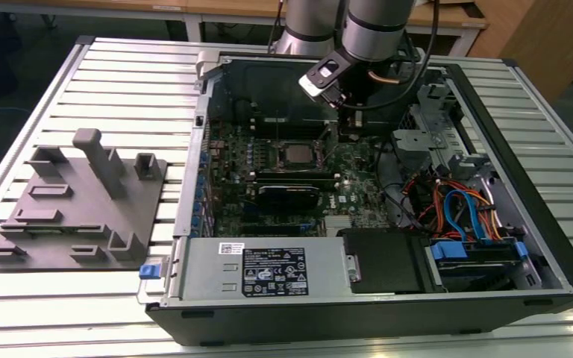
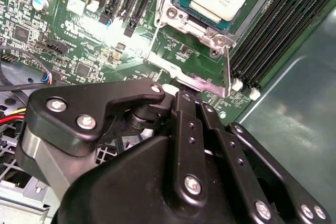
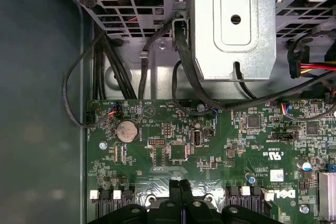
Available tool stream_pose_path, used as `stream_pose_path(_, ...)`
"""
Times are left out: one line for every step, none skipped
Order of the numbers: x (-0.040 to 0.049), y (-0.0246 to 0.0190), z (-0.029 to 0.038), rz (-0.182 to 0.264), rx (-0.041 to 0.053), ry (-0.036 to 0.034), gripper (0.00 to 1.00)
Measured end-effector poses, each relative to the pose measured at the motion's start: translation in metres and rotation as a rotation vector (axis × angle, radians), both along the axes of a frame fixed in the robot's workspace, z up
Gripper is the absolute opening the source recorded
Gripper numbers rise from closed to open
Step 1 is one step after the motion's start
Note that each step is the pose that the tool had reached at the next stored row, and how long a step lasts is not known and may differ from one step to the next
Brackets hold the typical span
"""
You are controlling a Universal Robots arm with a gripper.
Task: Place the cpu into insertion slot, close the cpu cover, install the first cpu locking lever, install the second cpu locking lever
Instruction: 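Close the cpu cover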
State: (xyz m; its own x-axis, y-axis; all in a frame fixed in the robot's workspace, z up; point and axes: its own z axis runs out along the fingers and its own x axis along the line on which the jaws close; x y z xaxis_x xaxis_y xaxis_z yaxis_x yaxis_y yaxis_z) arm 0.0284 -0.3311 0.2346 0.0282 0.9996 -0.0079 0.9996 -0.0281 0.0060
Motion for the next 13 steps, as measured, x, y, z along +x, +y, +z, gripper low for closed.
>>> stream_pose_path(-0.0002, 0.0, 0.0, 0.0, 0.0, 0.0, 0.1)
stream_pose_path(-0.0005, 0.0, 0.0, 0.0, 0.0, 0.0, 0.1)
stream_pose_path(-0.0009, 0.0, 0.0, 0.0, 0.0, 0.0, 0.1)
stream_pose_path(-0.001, 0.0, 0.0, 0.0, 0.0, 0.0, 0.1)
stream_pose_path(-0.0011, 0.0, 0.0, 0.0, 0.0, 0.0, 0.1)
stream_pose_path(-0.0014, 0.0, -0.0001, 0.0, 0.0002, 0.0, 0.1)
stream_pose_path(-0.0017, 0.0, 0.0, 0.0, 0.0001, 0.0, 0.1)
stream_pose_path(-0.002, 0.0, 0.0, 0.0, 0.0, 0.0, 0.1)
stream_pose_path(-0.0024, 0.0, 0.0, 0.0, 0.0, 0.0, 0.1)
stream_pose_path(-0.0029, 0.0, -0.0001, 0.0, 0.0, 0.0, 0.1)
stream_pose_path(-0.0034, 0.0, -0.0001, 0.0, 0.0, 0.0, 0.1)
stream_pose_path(-0.004, 0.0, -0.0001, 0.0, -0.0001, 0.0, 0.1)
stream_pose_path(-0.0045, 0.0, -0.0001, 0.0, 0.0, 0.0, 0.1)
